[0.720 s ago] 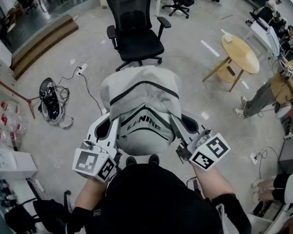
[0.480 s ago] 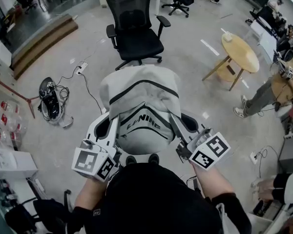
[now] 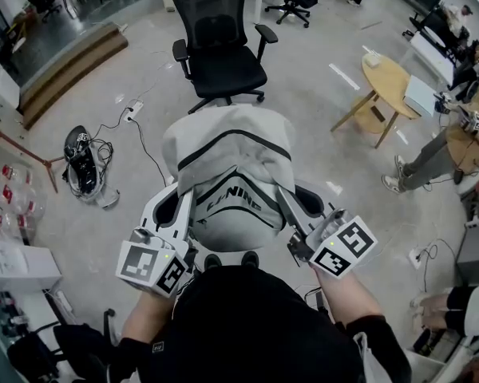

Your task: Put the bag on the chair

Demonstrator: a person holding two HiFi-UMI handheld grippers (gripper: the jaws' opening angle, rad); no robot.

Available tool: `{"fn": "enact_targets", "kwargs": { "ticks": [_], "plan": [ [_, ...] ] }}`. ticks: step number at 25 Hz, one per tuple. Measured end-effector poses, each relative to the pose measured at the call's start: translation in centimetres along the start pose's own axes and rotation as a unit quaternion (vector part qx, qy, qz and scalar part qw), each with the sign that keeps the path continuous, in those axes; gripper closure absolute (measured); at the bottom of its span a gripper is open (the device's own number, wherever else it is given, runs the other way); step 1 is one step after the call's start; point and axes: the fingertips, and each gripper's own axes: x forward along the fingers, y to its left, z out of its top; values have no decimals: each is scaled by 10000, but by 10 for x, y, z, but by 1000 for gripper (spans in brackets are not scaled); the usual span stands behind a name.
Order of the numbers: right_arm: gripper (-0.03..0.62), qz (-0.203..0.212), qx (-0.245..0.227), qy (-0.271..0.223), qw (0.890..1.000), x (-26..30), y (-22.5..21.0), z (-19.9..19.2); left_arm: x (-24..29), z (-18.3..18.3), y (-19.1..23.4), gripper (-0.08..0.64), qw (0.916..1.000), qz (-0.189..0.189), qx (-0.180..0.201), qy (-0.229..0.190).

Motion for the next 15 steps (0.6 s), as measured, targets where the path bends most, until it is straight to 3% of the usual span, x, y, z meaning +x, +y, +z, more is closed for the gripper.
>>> {"fn": "enact_targets", "kwargs": {
  "ticks": [4,15],
  "plan": [
    [557,55,62,-4,10000,-2,-3,-1,1,-3,-2,533,10000,4,7,5],
    [557,119,69,20,9999,-63,-44,11,33,-22,-66,534,9999,46,-26,99]
  ]
}}
